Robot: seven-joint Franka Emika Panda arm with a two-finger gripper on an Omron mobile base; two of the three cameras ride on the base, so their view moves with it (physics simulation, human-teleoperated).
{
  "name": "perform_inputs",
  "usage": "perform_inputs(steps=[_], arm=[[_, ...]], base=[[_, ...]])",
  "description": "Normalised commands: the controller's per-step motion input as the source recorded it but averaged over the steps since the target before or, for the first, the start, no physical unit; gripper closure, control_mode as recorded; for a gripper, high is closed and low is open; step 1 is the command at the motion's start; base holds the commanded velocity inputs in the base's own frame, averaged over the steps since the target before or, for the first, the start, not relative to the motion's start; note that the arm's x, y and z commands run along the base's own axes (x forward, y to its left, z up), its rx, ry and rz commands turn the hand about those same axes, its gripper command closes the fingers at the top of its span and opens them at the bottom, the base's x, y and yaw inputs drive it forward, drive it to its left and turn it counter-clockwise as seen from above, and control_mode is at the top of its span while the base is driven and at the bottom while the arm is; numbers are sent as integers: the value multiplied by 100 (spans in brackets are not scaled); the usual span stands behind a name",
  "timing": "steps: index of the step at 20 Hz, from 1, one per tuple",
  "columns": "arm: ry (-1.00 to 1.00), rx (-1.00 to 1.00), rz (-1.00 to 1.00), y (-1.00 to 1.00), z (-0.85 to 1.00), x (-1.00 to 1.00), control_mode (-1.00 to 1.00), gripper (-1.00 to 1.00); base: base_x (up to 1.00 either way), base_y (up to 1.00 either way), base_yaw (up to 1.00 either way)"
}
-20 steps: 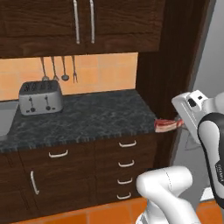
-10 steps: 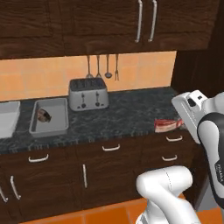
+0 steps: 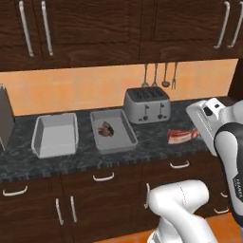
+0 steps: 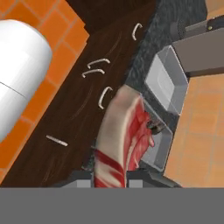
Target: Place one lime and one steak in each tupperware on the nearby counter, to pack two identical lunches.
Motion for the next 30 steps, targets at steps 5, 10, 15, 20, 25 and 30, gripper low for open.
perform_inputs(steps=[5, 10, 15, 20, 25, 30], arm=[[0, 0, 0, 0, 0, 0, 100, 100], [0, 0, 0, 0, 0, 0, 100, 100], [0, 0, 0, 0, 0, 0, 100, 100], [4, -11, 0, 20, -55, 24, -100, 100], [0, -7, -4, -16, -54, 33, -100, 100], [0, 1, -18, -29, -31, 69, -100, 100]], base=[[55, 100, 0], [53, 100, 0], [41, 89, 0], [6, 9, 0], [0, 0, 0], [0, 0, 0]])
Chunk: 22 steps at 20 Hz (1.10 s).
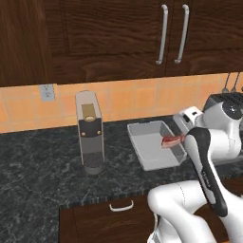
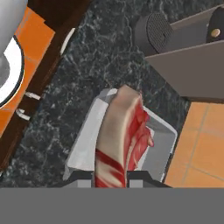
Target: Place one lime and one steak in each tupperware on the nearby counter, to pack two identical lunches.
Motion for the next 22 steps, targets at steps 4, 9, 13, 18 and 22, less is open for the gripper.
perform_inputs(steps=[4, 9, 13, 18, 22], arm=[[7, 11, -7, -13, -13, 90, -100, 100], [15, 1, 0, 0, -27, 67, -100, 100], [12, 0, 0, 0, -35, 63, -100, 100], [3, 0, 0, 0, -50, 58, -100, 100], [0, 0, 0, 0, -62, 49, -100, 100]], base=[[0, 0, 0], [0, 0, 0], [0, 0, 0], [0, 0, 0], [0, 0, 0]])
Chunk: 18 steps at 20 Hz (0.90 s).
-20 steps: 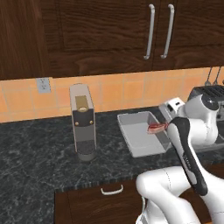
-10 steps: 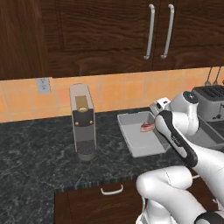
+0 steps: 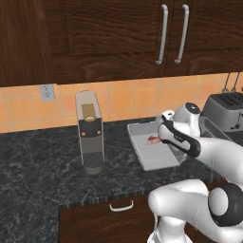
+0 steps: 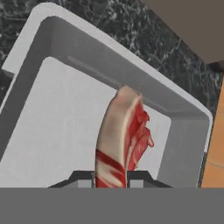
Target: Place one lime and one steak in each tupperware on the nearby counter, to pack two identical lunches.
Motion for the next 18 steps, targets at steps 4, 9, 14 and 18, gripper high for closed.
perform_inputs(steps=[4, 9, 14, 18], arm=[[0, 0, 0, 0, -24, 54, -100, 100], [0, 0, 0, -2, -7, 52, -100, -100], [0, -1, 0, -3, -51, 50, -100, -100], [-5, -2, 0, 0, -38, 28, -100, -100]], base=[[0, 0, 0], [0, 0, 0], [0, 0, 0], [0, 0, 0]])
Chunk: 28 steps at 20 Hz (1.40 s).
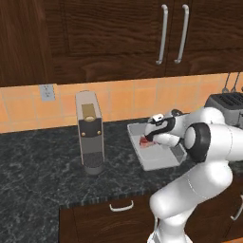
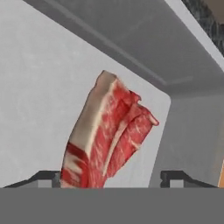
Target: Place one lime and one steak in each tupperware on the nearby counter, to pack two identical lunches.
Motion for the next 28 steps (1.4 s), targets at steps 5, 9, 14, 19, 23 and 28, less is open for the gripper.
perform_inputs(steps=[5, 9, 14, 19, 23, 28], arm=[[-2, 1, 4, -15, 89, -66, -100, -100], [10, 1, 4, -11, 100, -59, -100, -100], [16, 0, -3, 2, 96, -68, -100, -100], [-17, 1, -76, 29, 16, -23, -100, -100], [-12, 13, -55, 6, 47, -50, -100, -100], [-14, 14, -86, 21, 35, -16, -100, -100]], base=[[0, 0, 0], [0, 0, 0], [0, 0, 0], [0, 0, 0], [0, 0, 0], [0, 0, 0]])
